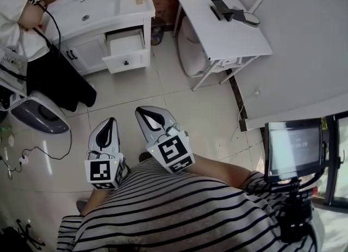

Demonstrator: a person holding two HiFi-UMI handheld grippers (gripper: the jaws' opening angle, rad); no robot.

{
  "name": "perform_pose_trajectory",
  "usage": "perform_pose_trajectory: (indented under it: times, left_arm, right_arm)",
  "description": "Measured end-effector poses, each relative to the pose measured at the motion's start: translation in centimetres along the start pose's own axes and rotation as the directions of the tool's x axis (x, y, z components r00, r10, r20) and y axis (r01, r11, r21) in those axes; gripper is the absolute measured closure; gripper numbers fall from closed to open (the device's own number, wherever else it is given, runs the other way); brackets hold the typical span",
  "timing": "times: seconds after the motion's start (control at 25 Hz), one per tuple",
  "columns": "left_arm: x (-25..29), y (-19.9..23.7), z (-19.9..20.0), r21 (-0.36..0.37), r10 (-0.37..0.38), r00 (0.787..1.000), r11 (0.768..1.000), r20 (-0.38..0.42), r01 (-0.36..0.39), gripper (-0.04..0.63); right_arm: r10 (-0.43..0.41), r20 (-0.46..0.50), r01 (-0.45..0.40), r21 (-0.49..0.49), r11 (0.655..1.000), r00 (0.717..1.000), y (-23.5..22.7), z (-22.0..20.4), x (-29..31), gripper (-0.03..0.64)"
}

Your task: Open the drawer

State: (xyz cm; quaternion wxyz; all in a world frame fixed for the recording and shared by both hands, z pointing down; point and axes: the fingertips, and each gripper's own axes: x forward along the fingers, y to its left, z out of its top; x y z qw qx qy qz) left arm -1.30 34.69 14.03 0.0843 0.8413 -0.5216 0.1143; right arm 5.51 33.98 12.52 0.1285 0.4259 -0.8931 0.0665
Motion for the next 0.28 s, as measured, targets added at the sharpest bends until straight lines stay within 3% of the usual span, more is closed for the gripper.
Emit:
perform_pose_trajectory:
  times: [0.28]
  left_arm:
    - [0.4, 0.25, 0.0, -0.003, 0.012, 1.0, 1.0, -0.009, -0.012, 0.58]
  right_arm:
    - [0.02, -0.008, -0.02, 0.003, 1.0, 1.0, -0.18, -0.17, 0.3, 0.617]
